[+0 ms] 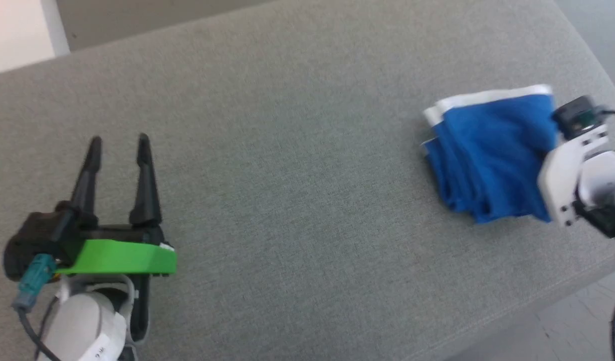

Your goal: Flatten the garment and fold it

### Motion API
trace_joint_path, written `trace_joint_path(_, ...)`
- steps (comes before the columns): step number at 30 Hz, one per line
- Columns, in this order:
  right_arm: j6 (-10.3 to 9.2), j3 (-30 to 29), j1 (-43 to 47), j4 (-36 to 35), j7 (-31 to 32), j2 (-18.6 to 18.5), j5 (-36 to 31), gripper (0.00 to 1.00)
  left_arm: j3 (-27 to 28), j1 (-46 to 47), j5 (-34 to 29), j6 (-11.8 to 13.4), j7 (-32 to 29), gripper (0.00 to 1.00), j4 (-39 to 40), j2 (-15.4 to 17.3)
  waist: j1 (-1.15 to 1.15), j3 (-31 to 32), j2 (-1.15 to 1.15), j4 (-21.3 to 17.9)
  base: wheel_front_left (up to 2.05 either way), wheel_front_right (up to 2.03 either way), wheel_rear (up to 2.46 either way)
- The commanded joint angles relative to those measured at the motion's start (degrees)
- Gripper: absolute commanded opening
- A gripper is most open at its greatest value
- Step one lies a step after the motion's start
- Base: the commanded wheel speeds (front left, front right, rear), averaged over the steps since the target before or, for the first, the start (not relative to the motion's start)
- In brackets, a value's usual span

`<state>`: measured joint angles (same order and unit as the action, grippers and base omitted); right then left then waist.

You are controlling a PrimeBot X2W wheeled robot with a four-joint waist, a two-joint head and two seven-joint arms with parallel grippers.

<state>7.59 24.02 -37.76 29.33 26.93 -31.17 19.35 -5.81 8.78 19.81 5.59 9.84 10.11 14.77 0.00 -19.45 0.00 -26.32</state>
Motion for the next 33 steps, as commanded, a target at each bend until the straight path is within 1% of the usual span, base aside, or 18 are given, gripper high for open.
trace_joint_path(1, -0.1, -1.14, -1.2, 1.19, -1.05, -0.41, -0.26, 0.0, 0.59, 0.88, -0.6, 0.58, -0.2, 1.0, 0.95, 0.88, 0.0, -7.03, 0.0, -0.06, 0.0, 0.0, 0.0)
trace_joint_path(6, -0.1, -4.92, -3.68, 6.7, -4.17, -3.56, -1.65, 0.0, 2.55, 0.53, -1.55, 2.04, -1.71, 1.0, 4.78, 2.9, 0.0, -11.04, 0.0, 2.38, 0.0, 0.0, 0.0)
trace_joint_path(10, -0.1, -8.32, -5.09, 10.29, -5.91, -6.39, -2.86, 0.0, 3.59, 0.34, -1.92, 2.63, -3.03, 1.0, 7.24, 4.22, 0.0, -13.43, 0.0, 4.23, 0.0, 0.0, 0.0)
trace_joint_path(15, -0.1, -12.25, -6.68, 13.02, -8.99, -9.52, -5.21, 0.0, 4.2, 0.06, -2.03, 3.04, -4.41, 1.0, 9.66, 5.19, 0.0, -15.74, 0.0, 6.17, 0.0, 0.0, 0.0)
trace_joint_path(20, -0.1, -16.42, -8.13, 16.71, -11.39, -10.77, -6.88, 0.0, 4.11, 0.2, -2.4, 3.1, -5.34, 1.0, 11.27, 5.99, 0.0, -17.18, 0.0, 7.61, 0.0, 0.0, 0.0)
trace_joint_path(21, -0.1, -16.95, -8.34, 17.34, -11.6, -10.79, -7.12, 0.32, 4.09, 0.18, -2.43, 3.11, -5.43, 1.0, 11.45, 6.06, 0.0, -17.25, 0.0, 7.77, 0.0, 0.0, 0.0)
trace_joint_path(22, -0.1, -17.92, -8.69, 18.26, -11.88, -10.85, -7.35, 1.0, 4.07, 0.11, -2.52, 3.18, -5.54, 1.0, 11.63, 6.15, 0.0, -17.28, 0.0, 7.97, 0.0, 0.0, 0.0)
trace_joint_path(29, -0.1, -21.6, -10.61, 22.14, -13.88, -11.16, -10.24, 1.0, 3.56, -0.11, -2.5, 3.42, -5.48, 1.0, 11.9, 5.96, 0.0, -16.63, 0.0, 8.97, 0.0, 0.0, 0.0)
trace_joint_path(33, -0.1, -24.7, -12.32, 22.61, -17.36, -10.7, -9.61, 1.0, 3.18, -0.43, -1.71, 3.44, -4.11, 1.0, 10.44, 4.93, 0.0, -14.14, 0.0, 9.39, 0.0, 0.0, 0.0)
